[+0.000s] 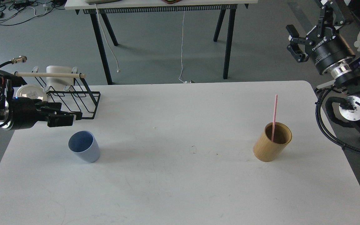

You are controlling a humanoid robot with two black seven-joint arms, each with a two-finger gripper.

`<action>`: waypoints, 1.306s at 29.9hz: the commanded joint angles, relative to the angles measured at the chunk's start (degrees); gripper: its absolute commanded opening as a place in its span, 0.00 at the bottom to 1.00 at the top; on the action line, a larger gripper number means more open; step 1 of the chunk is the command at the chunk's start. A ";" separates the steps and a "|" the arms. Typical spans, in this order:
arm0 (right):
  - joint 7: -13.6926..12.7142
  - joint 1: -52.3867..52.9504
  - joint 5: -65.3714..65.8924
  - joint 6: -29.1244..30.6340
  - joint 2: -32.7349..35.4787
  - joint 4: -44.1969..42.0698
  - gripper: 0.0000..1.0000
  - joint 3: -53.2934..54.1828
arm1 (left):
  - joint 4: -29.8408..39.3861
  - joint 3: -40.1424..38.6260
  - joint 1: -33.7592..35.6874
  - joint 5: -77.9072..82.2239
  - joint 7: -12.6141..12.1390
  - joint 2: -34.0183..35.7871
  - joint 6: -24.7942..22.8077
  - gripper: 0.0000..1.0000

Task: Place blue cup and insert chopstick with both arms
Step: 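Move the left gripper down past the wire rack toward the blue cup, then close the left gripper on the light blue cup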

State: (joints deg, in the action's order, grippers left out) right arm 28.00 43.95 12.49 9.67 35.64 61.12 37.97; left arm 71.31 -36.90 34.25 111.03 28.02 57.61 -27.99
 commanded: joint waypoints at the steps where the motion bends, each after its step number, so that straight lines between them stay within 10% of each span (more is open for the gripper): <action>1: 0.00 -0.01 -0.01 0.00 0.04 -0.30 1.00 0.00 | -0.29 -0.02 -1.99 1.38 -0.02 -0.13 -0.01 0.99; 27: 0.00 -0.09 -0.10 0.00 0.83 -0.21 1.00 -0.09 | -10.75 4.99 -3.58 2.97 -0.02 -6.28 -0.01 0.96; 39: 0.00 -0.27 -0.18 0.00 0.83 0.05 1.00 -0.18 | -12.16 5.08 -3.58 3.05 -0.02 -7.34 -0.01 0.41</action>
State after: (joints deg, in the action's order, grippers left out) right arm 28.00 43.86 12.30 9.67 36.47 61.06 37.81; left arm 59.16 -31.82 30.67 114.00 28.00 50.31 -28.00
